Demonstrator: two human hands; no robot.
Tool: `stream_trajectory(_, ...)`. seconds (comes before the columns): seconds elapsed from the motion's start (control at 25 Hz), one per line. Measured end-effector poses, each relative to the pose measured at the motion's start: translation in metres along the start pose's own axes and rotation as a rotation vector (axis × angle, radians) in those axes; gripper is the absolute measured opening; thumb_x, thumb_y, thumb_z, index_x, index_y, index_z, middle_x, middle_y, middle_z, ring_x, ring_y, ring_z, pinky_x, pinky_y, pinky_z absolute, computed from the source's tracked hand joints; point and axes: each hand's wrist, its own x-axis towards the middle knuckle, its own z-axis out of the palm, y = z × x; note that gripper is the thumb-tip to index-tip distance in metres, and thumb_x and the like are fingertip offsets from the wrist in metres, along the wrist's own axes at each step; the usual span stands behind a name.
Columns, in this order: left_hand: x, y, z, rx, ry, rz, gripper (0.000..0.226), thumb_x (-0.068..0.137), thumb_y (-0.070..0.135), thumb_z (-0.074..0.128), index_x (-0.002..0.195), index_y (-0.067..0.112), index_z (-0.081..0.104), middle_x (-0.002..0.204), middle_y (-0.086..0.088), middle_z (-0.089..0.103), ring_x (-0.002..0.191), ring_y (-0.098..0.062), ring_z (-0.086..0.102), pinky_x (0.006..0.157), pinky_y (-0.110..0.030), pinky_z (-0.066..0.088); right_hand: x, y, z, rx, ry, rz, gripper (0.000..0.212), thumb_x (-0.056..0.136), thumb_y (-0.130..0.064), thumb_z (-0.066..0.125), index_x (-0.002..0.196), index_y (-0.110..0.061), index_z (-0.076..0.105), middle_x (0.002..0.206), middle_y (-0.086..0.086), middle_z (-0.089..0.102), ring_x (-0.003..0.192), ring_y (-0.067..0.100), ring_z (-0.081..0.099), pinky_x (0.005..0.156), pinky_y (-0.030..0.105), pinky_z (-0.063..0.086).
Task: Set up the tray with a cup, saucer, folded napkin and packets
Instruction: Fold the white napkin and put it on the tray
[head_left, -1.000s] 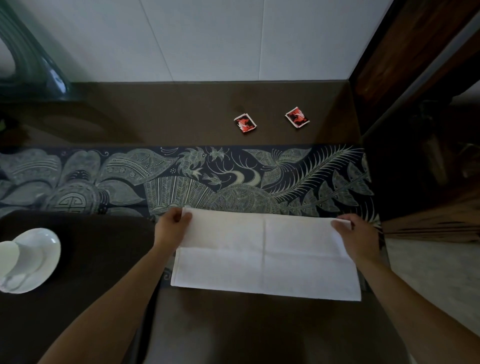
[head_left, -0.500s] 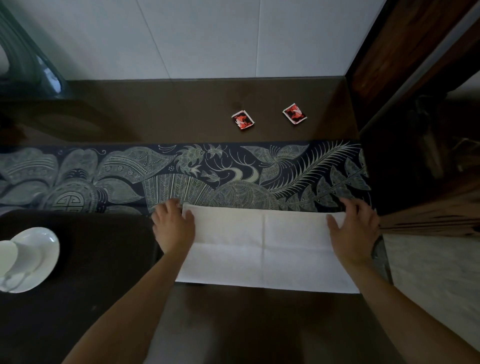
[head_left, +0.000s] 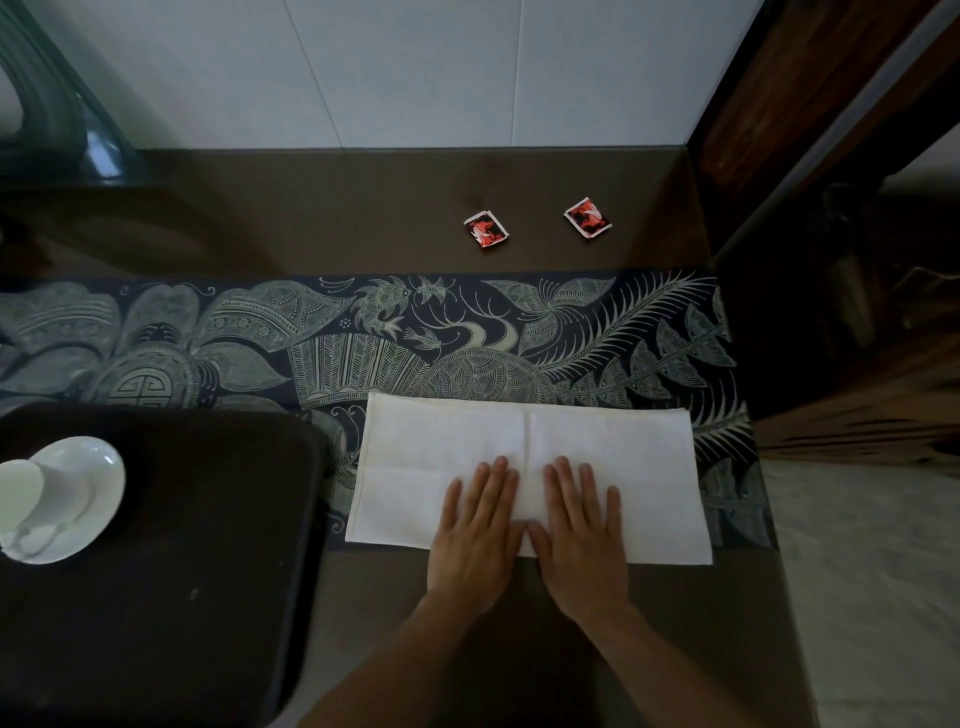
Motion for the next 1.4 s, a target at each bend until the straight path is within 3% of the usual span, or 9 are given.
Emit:
stream_trajectory(0.16, -0.014, -0.042, -0.001, 0.024, 0.019, -0.061, 0.062, 0.101, 0.042, 0.027, 0.154, 0.016, 0.011, 0.163, -0.003, 0.007, 0.149, -0.020, 0.006, 0.117, -0.047, 0.017, -0.005, 0.033, 0.001, -0.028, 0.009, 0.124, 0.073, 0.098, -0.058, 0.017, 0.155, -0.015, 0.002, 0.164, 0.007, 0.000, 0.150, 0.027, -0.001, 0.119, 0.055, 0.008)
stream_trajectory(0.32, -0.030, -0.092, -0.013, 0.039, 0.031, -0.161, 0.064, 0.100, 0.045, 0.022, 0.154, 0.013, 0.009, 0.163, -0.005, 0.006, 0.149, -0.020, 0.004, 0.119, -0.044, 0.012, -0.019, 0.085, -0.005, -0.027, 0.025, 0.246, 0.075, 0.097, -0.059, 0.015, 0.154, -0.014, -0.005, 0.163, 0.009, -0.007, 0.150, 0.026, -0.007, 0.120, 0.052, 0.014)
stream_trajectory(0.6, -0.029, -0.091, -0.024, -0.026, 0.011, -0.200, 0.067, 0.098, 0.054, 0.016, 0.154, 0.018, 0.011, 0.163, -0.007, 0.006, 0.149, -0.026, 0.005, 0.119, -0.043, 0.011, -0.022, 0.086, -0.010, -0.022, -0.003, 0.267, 0.077, 0.095, -0.059, 0.012, 0.154, -0.013, -0.006, 0.163, 0.009, -0.007, 0.149, 0.024, -0.010, 0.121, 0.049, 0.004)
stream_trajectory(0.76, -0.005, -0.091, -0.054, -0.193, 0.139, -0.639, 0.064, 0.093, 0.040, 0.051, 0.147, 0.012, 0.031, 0.143, -0.019, 0.037, 0.124, -0.040, 0.037, 0.098, -0.053, 0.037, -0.018, 0.090, -0.020, 0.003, 0.002, 0.230, 0.074, 0.095, -0.057, 0.011, 0.154, -0.015, -0.003, 0.163, 0.008, -0.004, 0.149, 0.025, -0.009, 0.121, 0.048, 0.003)
stream_trajectory(0.88, 0.014, -0.099, -0.072, -0.366, 0.039, -0.834, 0.065, 0.086, 0.027, 0.065, 0.141, 0.009, 0.034, 0.135, -0.021, 0.037, 0.116, -0.043, 0.044, 0.091, -0.051, 0.042, -0.017, 0.104, -0.024, -0.015, -0.034, 0.176, 0.073, 0.093, -0.060, 0.002, 0.153, -0.020, -0.010, 0.162, 0.006, -0.011, 0.149, 0.025, -0.012, 0.122, 0.046, 0.003)
stream_trajectory(1.0, 0.031, -0.112, -0.079, -0.531, -0.033, -0.969, 0.062, 0.078, 0.019, 0.071, 0.130, 0.006, 0.040, 0.125, -0.020, 0.051, 0.108, -0.042, 0.056, 0.084, -0.042, 0.045, -0.020, 0.112, -0.023, -0.018, -0.059, 0.157, 0.074, 0.091, -0.063, -0.001, 0.153, -0.023, -0.013, 0.162, 0.004, -0.015, 0.148, 0.024, -0.014, 0.121, 0.043, 0.000)
stream_trajectory(1.12, 0.041, -0.122, -0.083, -0.579, -0.143, -0.986, 0.054, 0.076, 0.018, 0.074, 0.123, 0.003, 0.051, 0.118, -0.018, 0.062, 0.105, -0.036, 0.059, 0.087, -0.039, 0.048, -0.019, 0.116, -0.023, -0.010, -0.060, 0.165, 0.072, 0.092, -0.063, -0.001, 0.152, -0.024, -0.015, 0.162, 0.002, -0.016, 0.148, 0.023, -0.015, 0.122, 0.043, 0.000)
stream_trajectory(1.24, 0.040, -0.119, -0.084, -0.466, -0.225, -0.919, 0.042, 0.084, 0.029, 0.062, 0.120, 0.008, 0.057, 0.114, -0.014, 0.063, 0.102, -0.032, 0.058, 0.092, -0.042, 0.047, -0.019, 0.120, -0.025, 0.002, -0.053, 0.174, 0.071, 0.093, -0.061, 0.001, 0.152, -0.024, -0.013, 0.162, 0.001, -0.013, 0.148, 0.024, -0.013, 0.122, 0.045, 0.004)
stream_trajectory(1.4, 0.033, -0.105, -0.098, -0.381, -0.073, -0.726, 0.023, 0.092, 0.031, 0.047, 0.108, 0.017, 0.055, 0.104, -0.012, 0.064, 0.090, -0.030, 0.058, 0.086, -0.042, 0.045, -0.023, 0.130, -0.025, -0.026, -0.045, 0.176, 0.071, 0.094, -0.060, 0.001, 0.153, -0.023, -0.011, 0.162, 0.001, -0.011, 0.149, 0.024, -0.010, 0.121, 0.045, 0.004)
